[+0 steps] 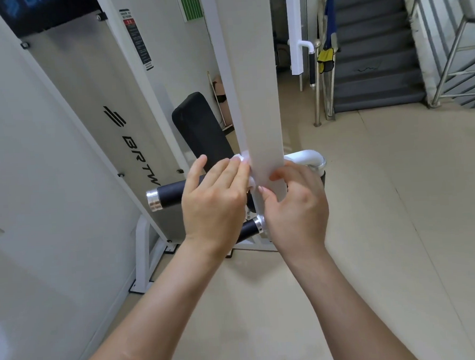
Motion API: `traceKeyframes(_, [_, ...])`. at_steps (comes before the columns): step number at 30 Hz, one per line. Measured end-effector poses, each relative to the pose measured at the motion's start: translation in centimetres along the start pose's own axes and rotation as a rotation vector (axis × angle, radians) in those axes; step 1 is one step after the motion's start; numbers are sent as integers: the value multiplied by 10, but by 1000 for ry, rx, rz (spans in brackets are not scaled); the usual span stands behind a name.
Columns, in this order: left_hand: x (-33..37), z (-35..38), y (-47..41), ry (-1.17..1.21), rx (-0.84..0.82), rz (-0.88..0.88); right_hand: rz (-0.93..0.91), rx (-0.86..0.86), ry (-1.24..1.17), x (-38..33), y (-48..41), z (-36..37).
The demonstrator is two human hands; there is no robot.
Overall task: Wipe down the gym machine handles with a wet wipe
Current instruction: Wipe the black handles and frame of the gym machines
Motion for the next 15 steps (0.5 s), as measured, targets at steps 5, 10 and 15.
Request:
traceKeyframes(5, [5,-22,-4,-41,34,-117,-53,-22,-22,5,-4,-2])
traceKeyframes(10, [12,-8,-1,-93,-77,-287,-72,-14,-128,12,-9,-8])
traceKeyframes(15, [25,-15,19,-40,44,-366,-118,-33,-179,18,-11,-16])
Point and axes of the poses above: each hand's wrist, its own y-axis away from the middle knuckle, its own z-axis out of the palm, x = y × z, the point moved 7 cm from there along -y, towards the middle knuckle, and after that the axes turned 14 degrees about -z, right-handed, at the moved point
